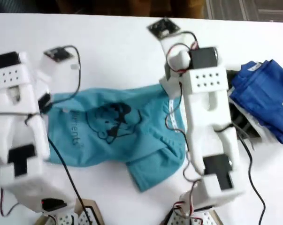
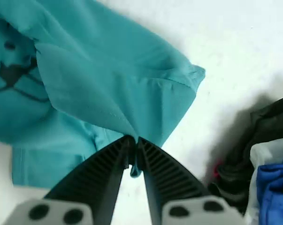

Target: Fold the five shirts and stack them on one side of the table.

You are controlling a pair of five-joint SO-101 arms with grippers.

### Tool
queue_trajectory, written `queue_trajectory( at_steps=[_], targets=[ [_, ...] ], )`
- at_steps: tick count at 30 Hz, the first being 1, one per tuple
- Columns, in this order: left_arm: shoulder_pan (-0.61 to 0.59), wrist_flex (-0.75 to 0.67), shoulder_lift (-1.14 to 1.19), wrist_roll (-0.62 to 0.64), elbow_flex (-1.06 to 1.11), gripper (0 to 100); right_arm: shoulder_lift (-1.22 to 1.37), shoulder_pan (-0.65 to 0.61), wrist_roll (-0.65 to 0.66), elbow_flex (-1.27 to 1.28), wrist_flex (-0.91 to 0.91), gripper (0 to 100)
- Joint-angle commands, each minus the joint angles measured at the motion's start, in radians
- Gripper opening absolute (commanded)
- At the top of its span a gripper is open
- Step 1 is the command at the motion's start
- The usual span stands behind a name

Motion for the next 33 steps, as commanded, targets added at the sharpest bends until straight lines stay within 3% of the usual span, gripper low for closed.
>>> queue_trajectory(
  at_steps=[1, 7, 14, 20, 29, 33],
  targets=[
    [0.002, 0.015, -0.204, -0.132, 0.153, 2, -0.183, -0.007, 0.135, 0.187, 0.022, 1.7],
    [-0.029, 0.014, -0.405, -0.272, 0.328, 2, -0.429, -0.007, 0.308, 0.437, 0.022, 1.7],
    [-0.127, 0.012, -0.496, -0.384, 0.354, 2, -0.585, -0.007, 0.393, 0.568, 0.022, 1.7],
    [-0.184, 0.012, -0.494, -0.446, 0.36, 2, -0.587, -0.016, 0.453, 0.736, 0.018, 1.7],
    [-0.137, 0.011, -0.491, -0.446, 0.361, 2, -0.506, -0.236, 0.46, 0.993, -0.11, 1.8],
    [-0.118, 0.011, -0.491, -0.446, 0.387, 2, -0.423, -0.251, 0.463, 0.996, -0.131, 1.8]
  ],
)
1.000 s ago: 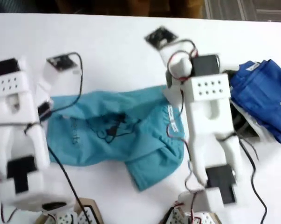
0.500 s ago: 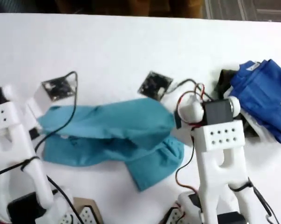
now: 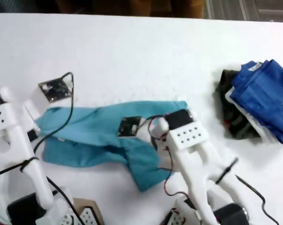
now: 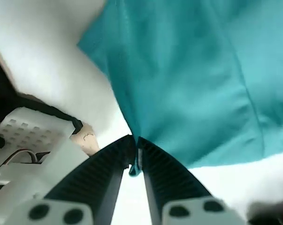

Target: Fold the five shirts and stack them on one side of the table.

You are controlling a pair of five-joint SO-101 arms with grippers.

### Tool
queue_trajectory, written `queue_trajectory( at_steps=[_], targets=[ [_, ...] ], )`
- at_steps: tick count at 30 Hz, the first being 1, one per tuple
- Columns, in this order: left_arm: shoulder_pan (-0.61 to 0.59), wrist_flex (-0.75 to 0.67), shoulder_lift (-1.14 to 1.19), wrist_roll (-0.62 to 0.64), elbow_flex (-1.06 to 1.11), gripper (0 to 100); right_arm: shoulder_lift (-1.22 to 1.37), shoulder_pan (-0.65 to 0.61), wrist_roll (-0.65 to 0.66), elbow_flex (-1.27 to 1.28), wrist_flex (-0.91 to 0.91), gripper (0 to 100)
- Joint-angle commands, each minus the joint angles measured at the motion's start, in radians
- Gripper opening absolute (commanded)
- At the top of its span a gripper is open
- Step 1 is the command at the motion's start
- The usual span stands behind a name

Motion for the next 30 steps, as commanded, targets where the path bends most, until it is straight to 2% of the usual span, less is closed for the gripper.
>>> queue_trajectory(
  at_steps=[1, 12, 17, 19, 23, 26, 30],
  targets=[
    [0.028, 0.011, -0.028, -0.087, 0.038, 2, 0.058, -0.005, 0.018, 0.0, -0.015, 1.8],
    [0.04, 0.009, -0.029, -0.091, 0.154, 2, 0.14, 0.045, 0.028, 0.005, 0.042, 1.8],
    [0.044, 0.011, -0.029, -0.094, 0.15, 3, 0.14, 0.041, 0.132, 0.005, 0.124, 1.8],
    [0.051, 0.006, -0.029, -0.089, 0.148, 6, 0.14, 0.041, 0.135, 0.005, 0.128, 1.8],
    [0.051, -0.002, -0.032, -0.083, 0.148, 19, 0.14, 0.041, 0.135, 0.003, 0.128, 1.8],
    [0.052, -0.002, -0.037, -0.026, 0.142, 26, 0.14, 0.041, 0.133, 0.0, 0.128, 2.1],
    [0.054, -0.003, -0.029, 0.011, 0.07, 26, 0.14, 0.041, 0.133, 0.0, 0.131, 13.0]
  ],
)
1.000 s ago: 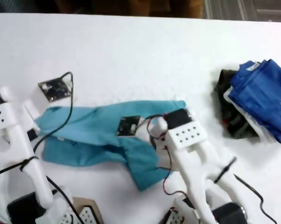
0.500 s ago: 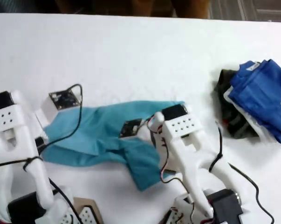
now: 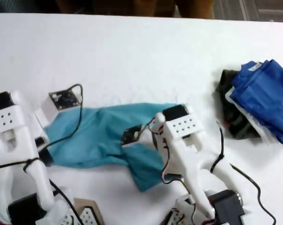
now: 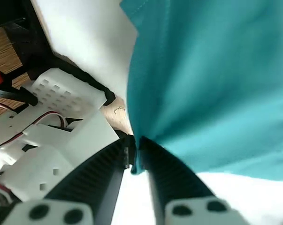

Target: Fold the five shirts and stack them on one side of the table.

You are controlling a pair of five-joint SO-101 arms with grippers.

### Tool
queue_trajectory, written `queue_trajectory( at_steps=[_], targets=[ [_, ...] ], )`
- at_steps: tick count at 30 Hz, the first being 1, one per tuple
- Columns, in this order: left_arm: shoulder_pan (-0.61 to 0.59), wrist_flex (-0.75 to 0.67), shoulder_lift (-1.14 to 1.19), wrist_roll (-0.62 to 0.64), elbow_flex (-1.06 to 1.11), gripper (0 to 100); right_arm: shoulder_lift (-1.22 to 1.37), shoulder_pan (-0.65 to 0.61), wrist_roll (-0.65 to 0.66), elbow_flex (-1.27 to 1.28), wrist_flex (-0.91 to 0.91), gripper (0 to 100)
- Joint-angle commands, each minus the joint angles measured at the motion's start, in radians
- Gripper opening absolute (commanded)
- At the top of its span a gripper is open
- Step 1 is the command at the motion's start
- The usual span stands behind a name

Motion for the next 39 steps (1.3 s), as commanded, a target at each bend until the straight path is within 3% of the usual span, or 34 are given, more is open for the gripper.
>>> queue_trajectory(
  at_steps=[1, 5, 15, 18, 23, 28, 33, 39],
  targets=[
    [0.02, -0.011, -0.023, 0.029, -0.097, 26, 0.001, 0.002, 0.009, -0.009, 0.027, 16.8],
    [0.021, -0.13, -0.023, 0.204, -0.171, 26, -0.008, 0.004, 0.011, -0.009, 0.03, 26.5],
    [0.155, -0.364, -0.02, 0.574, -0.189, 26, -0.01, 0.015, 0.009, -0.026, 0.033, 26.5],
    [0.173, -0.431, 0.032, 0.635, -0.194, 26, -0.01, 0.082, 0.009, -0.101, 0.033, 26.5],
    [0.138, -0.548, 0.245, 0.666, -0.202, 26, 0.001, 0.274, 0.008, -0.402, 0.027, 26.5],
    [0.123, -0.623, 0.46, 0.669, -0.236, 26, 0.005, 0.309, -0.043, -0.612, -0.097, 26.5],
    [0.124, -0.611, 0.658, 0.669, -0.348, 26, 0.159, 0.303, -0.173, -0.62, -0.306, 26.5],
    [0.127, -0.46, 0.867, 0.669, -0.561, 26, 0.513, 0.302, -0.302, -0.76, -0.447, 26.5]
  ],
)
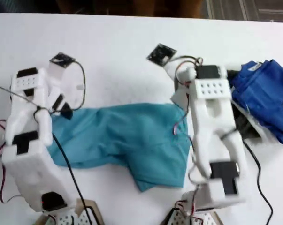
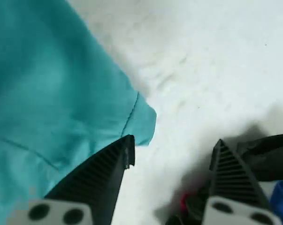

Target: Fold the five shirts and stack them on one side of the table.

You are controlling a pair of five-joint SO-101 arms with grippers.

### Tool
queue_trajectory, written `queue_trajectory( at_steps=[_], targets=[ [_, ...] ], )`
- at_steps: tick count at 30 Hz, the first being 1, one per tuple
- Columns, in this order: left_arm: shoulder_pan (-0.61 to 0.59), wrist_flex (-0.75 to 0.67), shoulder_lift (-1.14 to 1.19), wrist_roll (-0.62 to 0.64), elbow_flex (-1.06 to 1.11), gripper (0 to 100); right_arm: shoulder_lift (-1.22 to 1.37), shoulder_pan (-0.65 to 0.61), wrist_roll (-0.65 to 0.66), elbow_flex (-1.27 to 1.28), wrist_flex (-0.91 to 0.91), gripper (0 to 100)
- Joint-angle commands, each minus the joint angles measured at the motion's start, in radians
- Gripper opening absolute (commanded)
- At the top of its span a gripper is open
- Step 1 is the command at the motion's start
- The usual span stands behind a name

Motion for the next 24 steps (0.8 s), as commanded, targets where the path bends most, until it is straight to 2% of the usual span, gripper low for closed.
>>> queue_trajectory(
  at_steps=[1, 9, 16, 18, 24],
  targets=[
    [-0.008, 0.074, 0.087, 0.003, -0.162, 26, 0.191, 0.005, -0.054, -0.155, -0.041, 26.5],
    [-0.005, 0.265, 0.348, 0.002, -0.453, 26, 0.599, 0.005, -0.063, -0.514, 0.125, 26.5],
    [-0.014, 0.443, 0.548, 0.002, -0.745, 26, 0.829, 0.025, -0.06, -0.772, 0.219, 26.5],
    [-0.017, 0.489, 0.601, 0.002, -0.843, 23, 0.877, 0.044, -0.06, -0.85, 0.236, 26.5],
    [-0.074, 0.522, 0.743, 0.002, -1.056, 20, 0.987, 0.101, -0.06, -1.068, 0.312, 26.5]
  ],
)
